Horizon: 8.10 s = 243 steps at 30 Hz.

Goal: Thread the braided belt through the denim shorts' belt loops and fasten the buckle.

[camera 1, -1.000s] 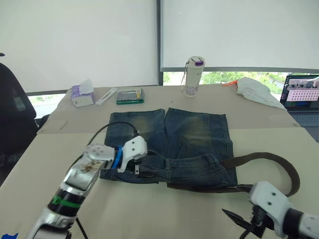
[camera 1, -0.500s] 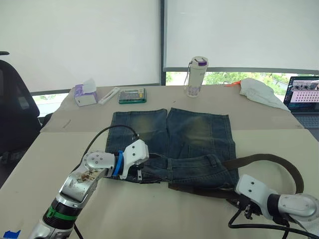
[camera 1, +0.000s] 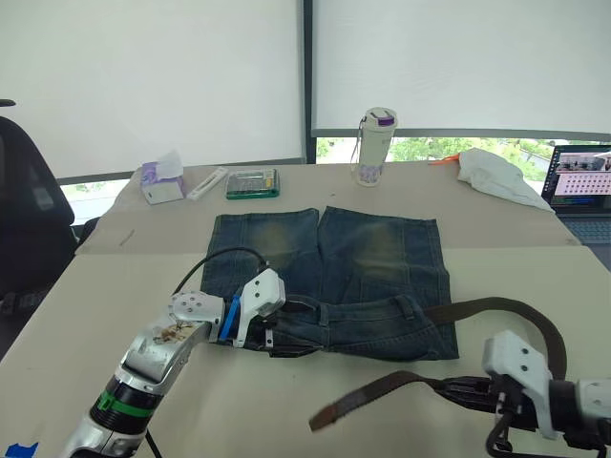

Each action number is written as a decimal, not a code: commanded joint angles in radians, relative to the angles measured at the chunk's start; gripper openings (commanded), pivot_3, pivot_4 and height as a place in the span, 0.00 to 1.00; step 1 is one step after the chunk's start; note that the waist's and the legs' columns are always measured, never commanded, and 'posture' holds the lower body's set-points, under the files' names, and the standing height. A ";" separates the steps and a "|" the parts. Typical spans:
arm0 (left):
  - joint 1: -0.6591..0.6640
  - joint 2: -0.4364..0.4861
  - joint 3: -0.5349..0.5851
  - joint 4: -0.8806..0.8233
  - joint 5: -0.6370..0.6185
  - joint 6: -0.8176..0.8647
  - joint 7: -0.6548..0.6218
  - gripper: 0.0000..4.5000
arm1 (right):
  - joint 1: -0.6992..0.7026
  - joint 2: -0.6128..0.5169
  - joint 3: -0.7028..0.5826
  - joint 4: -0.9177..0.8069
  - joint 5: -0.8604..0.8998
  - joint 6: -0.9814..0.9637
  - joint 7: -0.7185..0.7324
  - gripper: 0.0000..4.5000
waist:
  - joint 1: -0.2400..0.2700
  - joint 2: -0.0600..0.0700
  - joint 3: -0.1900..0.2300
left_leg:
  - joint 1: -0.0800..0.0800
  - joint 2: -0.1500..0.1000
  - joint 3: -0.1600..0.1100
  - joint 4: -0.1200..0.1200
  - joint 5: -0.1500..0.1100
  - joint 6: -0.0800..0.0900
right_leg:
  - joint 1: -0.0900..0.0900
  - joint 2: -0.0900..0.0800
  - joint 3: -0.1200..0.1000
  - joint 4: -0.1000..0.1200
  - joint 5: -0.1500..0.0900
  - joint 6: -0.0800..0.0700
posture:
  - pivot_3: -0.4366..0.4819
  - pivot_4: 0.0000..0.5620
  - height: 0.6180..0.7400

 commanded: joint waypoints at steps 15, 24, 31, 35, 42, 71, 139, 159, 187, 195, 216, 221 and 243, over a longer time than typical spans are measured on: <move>-0.079 -0.008 -0.046 0.018 0.037 -0.199 -0.062 0.88 | -0.326 0.017 0.031 0.089 0.172 0.219 -0.239 0.00 | 0.003 0.000 0.000 | -0.001 0.000 0.000 0.000 0.000 -0.001 | 0.000 -0.002 0.001 -0.002 0.001 -0.001 | 0.48 0.27 1.00; -0.008 -0.044 -0.050 0.088 0.165 -0.407 0.024 0.88 | -0.496 -0.015 0.249 0.210 0.001 0.200 -0.363 0.00 | 0.000 0.001 0.000 | -0.001 0.000 0.001 0.000 0.000 0.000 | -0.001 -0.002 0.001 -0.002 0.001 -0.002 | 0.48 0.27 1.00; -0.005 -0.040 -0.031 0.125 0.177 -0.408 0.054 0.88 | -0.339 -0.167 0.424 0.257 -0.329 -0.135 -0.273 0.32 | 0.001 0.001 -0.001 | -0.002 -0.001 0.000 0.001 0.001 -0.001 | -0.002 -0.002 -0.001 -0.001 0.001 -0.002 | 0.48 0.27 1.00; -0.007 -0.034 -0.026 0.148 0.183 -0.424 0.054 0.88 | -0.399 -0.155 0.495 0.236 -0.448 -0.245 -0.283 0.40 | -0.020 0.001 -0.001 | -0.001 0.000 0.002 0.000 0.001 -0.002 | -0.002 -0.001 0.000 0.001 0.001 -0.002 | 0.48 0.27 1.00; -0.010 -0.030 -0.018 0.157 0.182 -0.433 0.047 0.88 | -0.538 -0.033 0.612 0.206 -0.486 -0.204 -0.278 0.40 | -0.022 0.002 -0.001 | -0.001 0.001 0.001 0.000 0.001 -0.002 | -0.003 0.000 -0.001 0.000 0.001 -0.002 | 0.48 0.27 1.00; -0.094 -0.075 -0.004 0.020 -0.039 -0.067 0.040 0.71 | -0.656 0.074 0.536 0.069 -0.127 0.127 -0.158 0.00 | -0.026 0.003 -0.002 | -0.001 0.001 -0.001 0.000 0.001 -0.002 | -0.003 0.000 -0.001 0.000 0.001 -0.002 | 0.48 0.27 1.00; -0.451 -0.471 0.421 0.322 -0.632 0.924 0.534 0.00 | -0.478 0.579 0.297 -0.063 0.838 -0.205 -1.258 0.34 | -0.031 0.004 -0.003 | -0.001 0.000 -0.001 -0.001 0.003 -0.005 | -0.007 0.004 0.001 0.004 0.001 -0.002 | 0.48 0.27 1.00; -0.431 -0.473 0.410 0.306 -0.644 0.880 0.557 0.00 | -0.371 0.342 0.263 -0.084 0.899 -0.187 -1.219 0.55 | -0.029 0.002 -0.001 | -0.001 0.000 0.000 -0.001 0.003 -0.005 | -0.005 0.004 0.002 0.003 0.001 -0.002 | 0.48 0.27 1.00; -0.202 -0.147 -0.004 0.050 -0.182 0.067 0.079 0.68 | -0.364 -0.016 0.099 0.085 0.873 0.003 -1.142 0.00 | -0.026 0.001 0.000 | -0.001 0.000 0.001 -0.002 0.003 -0.004 | -0.004 0.001 0.002 0.000 0.001 -0.002 | 0.48 0.27 1.00; -0.080 -0.082 -0.042 0.046 -0.068 -0.122 0.013 0.99 | -0.376 -0.031 0.148 0.224 0.736 0.090 -1.066 0.00 | -0.016 0.000 0.000 | -0.002 0.001 0.001 -0.003 0.001 -0.001 | -0.002 -0.001 0.002 -0.003 0.001 -0.002 | 0.48 0.27 1.00; 0.000 -0.098 -0.029 0.068 0.017 -0.262 0.034 0.99 | -0.561 0.127 0.280 0.420 0.486 0.247 -0.937 0.00 | -0.023 0.002 0.000 | -0.001 0.001 0.001 -0.003 0.001 -0.001 | -0.002 0.000 0.001 -0.002 0.001 -0.002 | 0.48 0.27 1.00; 0.020 -0.101 -0.035 0.070 0.032 -0.265 0.040 0.99 | -0.630 0.153 0.342 0.463 0.424 0.299 -0.895 0.00 | -0.027 0.003 -0.001 | -0.001 0.001 0.000 -0.003 0.001 -0.001 | -0.002 0.000 0.001 -0.002 0.001 -0.002 | 0.48 0.27 1.00; -0.085 -0.226 0.085 0.102 -0.167 0.375 0.327 0.99 | -0.692 0.577 0.113 0.501 0.742 0.359 -0.943 0.00 | -0.033 0.006 -0.003 | -0.002 0.002 0.000 -0.003 0.002 -0.002 | -0.005 0.001 0.002 0.003 0.001 -0.002 | 0.48 0.27 1.00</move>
